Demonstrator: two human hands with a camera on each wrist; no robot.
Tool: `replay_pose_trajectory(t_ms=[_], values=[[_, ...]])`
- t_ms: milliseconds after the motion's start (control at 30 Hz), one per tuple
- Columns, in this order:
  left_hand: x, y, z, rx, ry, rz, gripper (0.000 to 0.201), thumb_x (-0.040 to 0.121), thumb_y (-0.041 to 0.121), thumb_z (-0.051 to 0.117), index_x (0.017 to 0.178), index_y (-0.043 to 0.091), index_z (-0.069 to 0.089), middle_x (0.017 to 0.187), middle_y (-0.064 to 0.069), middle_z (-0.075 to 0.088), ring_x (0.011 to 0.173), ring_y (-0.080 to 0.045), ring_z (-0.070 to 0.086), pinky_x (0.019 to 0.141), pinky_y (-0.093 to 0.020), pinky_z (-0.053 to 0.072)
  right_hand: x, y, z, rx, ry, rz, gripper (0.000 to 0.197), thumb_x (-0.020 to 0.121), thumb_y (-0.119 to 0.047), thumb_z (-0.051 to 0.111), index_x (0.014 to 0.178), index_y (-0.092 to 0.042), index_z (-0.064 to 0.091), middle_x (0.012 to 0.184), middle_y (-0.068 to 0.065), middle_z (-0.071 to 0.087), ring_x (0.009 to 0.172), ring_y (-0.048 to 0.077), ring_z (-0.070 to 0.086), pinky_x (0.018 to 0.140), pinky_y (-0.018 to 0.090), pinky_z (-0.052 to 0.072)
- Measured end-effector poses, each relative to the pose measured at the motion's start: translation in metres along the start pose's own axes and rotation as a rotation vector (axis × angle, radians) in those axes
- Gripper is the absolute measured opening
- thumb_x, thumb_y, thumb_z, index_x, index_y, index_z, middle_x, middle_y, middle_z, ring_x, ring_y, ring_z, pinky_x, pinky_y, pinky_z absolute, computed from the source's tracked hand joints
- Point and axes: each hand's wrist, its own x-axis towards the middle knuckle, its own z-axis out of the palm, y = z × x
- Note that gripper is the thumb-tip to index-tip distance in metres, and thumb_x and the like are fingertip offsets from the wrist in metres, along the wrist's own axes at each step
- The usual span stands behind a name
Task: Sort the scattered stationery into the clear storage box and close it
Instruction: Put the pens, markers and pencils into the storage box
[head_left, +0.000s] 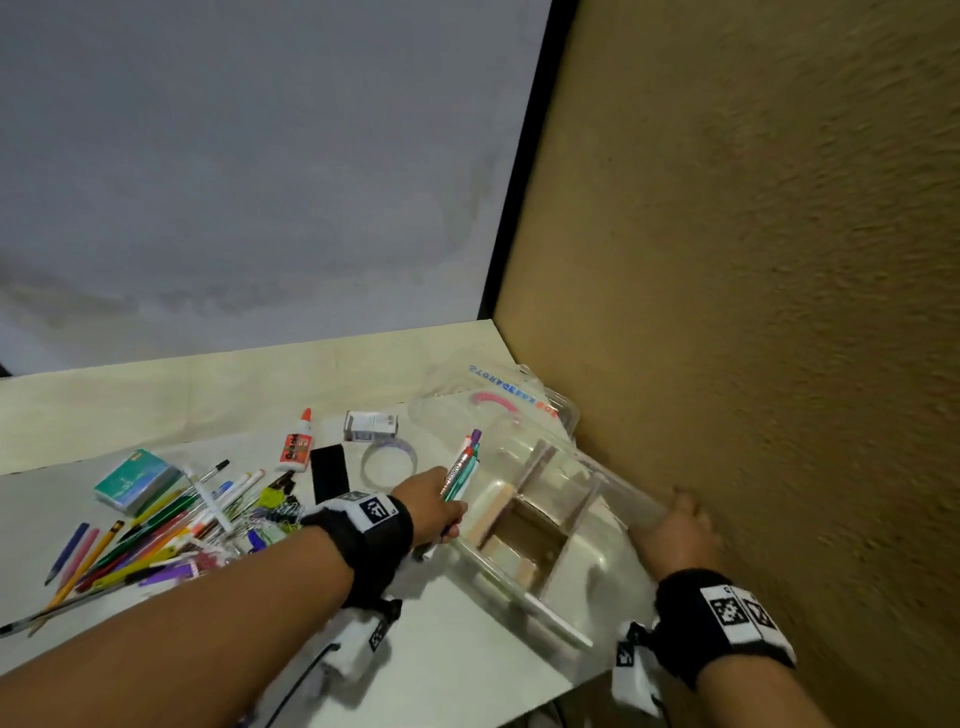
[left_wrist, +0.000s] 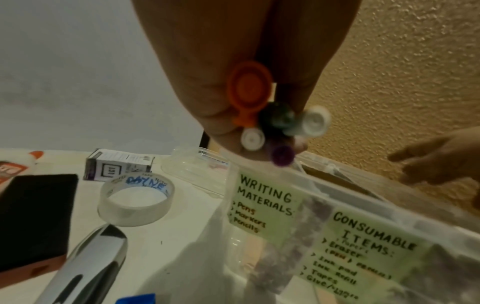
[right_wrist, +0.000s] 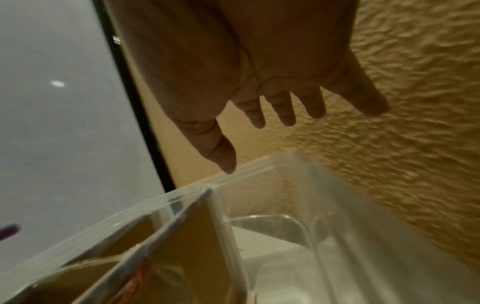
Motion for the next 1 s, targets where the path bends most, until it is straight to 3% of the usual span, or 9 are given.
replay_pose_trajectory(t_ms=[133, 267, 400, 533, 633, 733, 800, 900, 1000], values=[[0.001, 0.000, -0.001, 0.113, -0.005, -0.018, 0.016, 0.091, 0.016, 0.053, 0.104, 0.014, 0.046, 0.068, -0.004, 0.061, 0.060, -0.020, 0.058, 0.063, -0.032, 0.053, 0.010, 0.013, 0.013, 0.108, -0.171, 0.050, 0.082, 0.082, -0.004, 0.066, 0.147, -0.006, 0.016, 0.139, 0.022, 0.044, 0.123, 0.037, 0.049, 0.102, 0.044, 0.043], [-0.004, -0.005, -0.008, 0.092, 0.018, -0.057, 0.015, 0.091, 0.014, 0.054, 0.104, 0.012, 0.047, 0.066, -0.004, 0.060, 0.055, -0.016, 0.056, 0.056, -0.027, 0.050, 0.016, -0.002, 0.019, 0.075, -0.225, -0.060, 0.081, 0.080, -0.005, 0.068, 0.145, -0.006, 0.020, 0.135, 0.018, 0.047, 0.120, 0.034, 0.051, 0.096, 0.039, 0.044], [-0.010, -0.012, -0.016, 0.097, 0.044, -0.084, 0.019, 0.091, 0.014, 0.054, 0.109, 0.008, 0.049, 0.067, -0.005, 0.063, 0.059, -0.022, 0.057, 0.065, -0.032, 0.052, 0.025, -0.020, 0.017, 0.005, -0.278, -0.155, 0.081, 0.080, -0.009, 0.070, 0.146, -0.007, 0.023, 0.139, 0.017, 0.045, 0.122, 0.033, 0.050, 0.098, 0.040, 0.045], [-0.009, -0.006, -0.017, 0.193, 0.066, -0.096, 0.017, 0.091, 0.018, 0.055, 0.105, 0.011, 0.050, 0.065, 0.000, 0.062, 0.053, -0.014, 0.056, 0.054, -0.023, 0.049, 0.022, -0.027, 0.018, -0.217, -0.238, -0.254, 0.088, 0.085, -0.022, 0.066, 0.151, -0.008, 0.009, 0.158, 0.014, 0.011, 0.140, 0.032, 0.029, 0.113, 0.040, 0.032], [-0.005, 0.000, -0.015, 0.276, 0.070, -0.102, 0.022, 0.090, 0.022, 0.057, 0.107, 0.010, 0.053, 0.066, 0.001, 0.062, 0.056, -0.013, 0.058, 0.058, -0.022, 0.049, 0.013, -0.024, 0.023, -0.350, -0.237, -0.339, 0.079, 0.085, -0.033, 0.063, 0.148, -0.010, 0.021, 0.159, 0.013, 0.001, 0.144, 0.034, 0.017, 0.116, 0.039, 0.027], [0.002, 0.006, -0.010, 0.298, 0.071, -0.105, 0.027, 0.091, 0.023, 0.058, 0.112, 0.007, 0.054, 0.070, -0.001, 0.063, 0.064, -0.018, 0.061, 0.067, -0.028, 0.054, 0.002, -0.013, 0.028, -0.488, -0.358, -0.334, 0.076, 0.086, -0.041, 0.060, 0.147, -0.013, 0.026, 0.159, 0.010, -0.007, 0.145, 0.038, -0.004, 0.117, 0.043, 0.019], [0.009, 0.011, -0.010, 0.361, 0.077, -0.082, 0.030, 0.090, 0.024, 0.058, 0.113, 0.005, 0.055, 0.080, -0.005, 0.068, 0.073, -0.023, 0.064, 0.075, -0.033, 0.055, -0.003, -0.007, 0.029, -0.545, -0.410, -0.330, 0.076, 0.085, -0.042, 0.059, 0.148, -0.015, 0.025, 0.158, 0.010, -0.015, 0.145, 0.039, -0.012, 0.117, 0.045, 0.017], [0.021, 0.017, -0.010, 0.496, 0.081, -0.068, 0.038, 0.089, 0.025, 0.059, 0.119, 0.002, 0.055, 0.107, -0.015, 0.069, 0.091, -0.028, 0.067, 0.083, -0.035, 0.056, -0.009, -0.002, 0.035, -0.621, -0.364, -0.369, 0.079, 0.085, -0.039, 0.061, 0.148, -0.013, 0.021, 0.157, 0.015, -0.020, 0.143, 0.043, -0.015, 0.118, 0.044, 0.013], [0.027, 0.018, -0.007, 0.569, 0.081, -0.055, 0.043, 0.089, 0.025, 0.059, 0.126, 0.003, 0.049, 0.118, -0.017, 0.063, 0.102, -0.031, 0.064, 0.084, -0.034, 0.053, -0.016, 0.003, 0.047, -0.638, -0.282, -0.379, 0.089, 0.088, -0.031, 0.059, 0.151, -0.011, -0.001, 0.153, 0.020, -0.027, 0.141, 0.045, -0.019, 0.119, 0.043, 0.006]])
